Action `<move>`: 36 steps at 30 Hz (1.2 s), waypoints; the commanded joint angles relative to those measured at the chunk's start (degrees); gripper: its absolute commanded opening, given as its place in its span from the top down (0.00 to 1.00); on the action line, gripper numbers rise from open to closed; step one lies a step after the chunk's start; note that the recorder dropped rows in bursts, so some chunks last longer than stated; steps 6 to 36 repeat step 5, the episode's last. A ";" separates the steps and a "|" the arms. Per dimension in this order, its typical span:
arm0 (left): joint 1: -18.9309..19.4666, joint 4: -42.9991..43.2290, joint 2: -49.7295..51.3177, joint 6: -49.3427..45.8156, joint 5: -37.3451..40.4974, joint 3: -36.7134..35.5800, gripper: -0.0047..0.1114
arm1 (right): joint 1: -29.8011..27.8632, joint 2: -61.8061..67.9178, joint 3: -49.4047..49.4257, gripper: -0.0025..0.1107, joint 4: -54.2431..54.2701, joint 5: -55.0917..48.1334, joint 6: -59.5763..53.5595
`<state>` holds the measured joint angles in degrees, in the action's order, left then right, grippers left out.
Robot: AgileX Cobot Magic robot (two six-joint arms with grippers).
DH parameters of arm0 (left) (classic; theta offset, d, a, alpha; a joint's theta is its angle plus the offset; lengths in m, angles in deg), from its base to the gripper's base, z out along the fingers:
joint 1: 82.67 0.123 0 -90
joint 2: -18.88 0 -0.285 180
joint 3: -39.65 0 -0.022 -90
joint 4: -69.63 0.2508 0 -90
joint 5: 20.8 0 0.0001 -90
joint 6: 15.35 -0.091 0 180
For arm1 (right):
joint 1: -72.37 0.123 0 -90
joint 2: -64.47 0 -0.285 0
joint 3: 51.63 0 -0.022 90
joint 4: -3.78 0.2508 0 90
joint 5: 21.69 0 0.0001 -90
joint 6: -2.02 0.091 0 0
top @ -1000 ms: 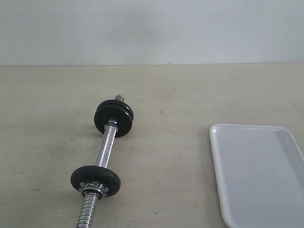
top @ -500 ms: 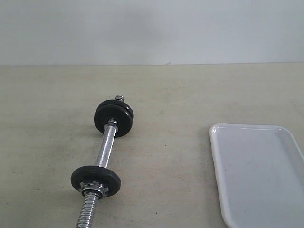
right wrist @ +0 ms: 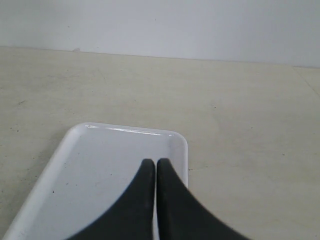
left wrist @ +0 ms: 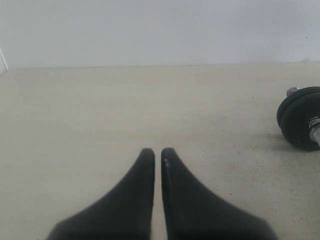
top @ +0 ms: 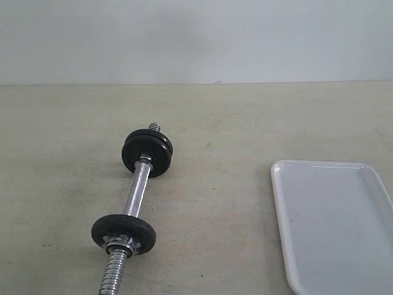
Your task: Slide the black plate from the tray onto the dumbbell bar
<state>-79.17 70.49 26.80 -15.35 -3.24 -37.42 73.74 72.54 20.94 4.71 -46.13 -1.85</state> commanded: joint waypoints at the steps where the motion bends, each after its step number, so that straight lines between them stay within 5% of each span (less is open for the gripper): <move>1: 0.20 -0.46 -0.13 0.00 0.04 -0.15 0.92 | -0.21 -0.28 0.16 0.98 -0.20 0.25 0.04; 36: 0.20 -0.46 -0.13 0.00 0.04 -0.15 0.92 | -0.21 -0.28 0.16 0.98 -0.20 0.25 0.04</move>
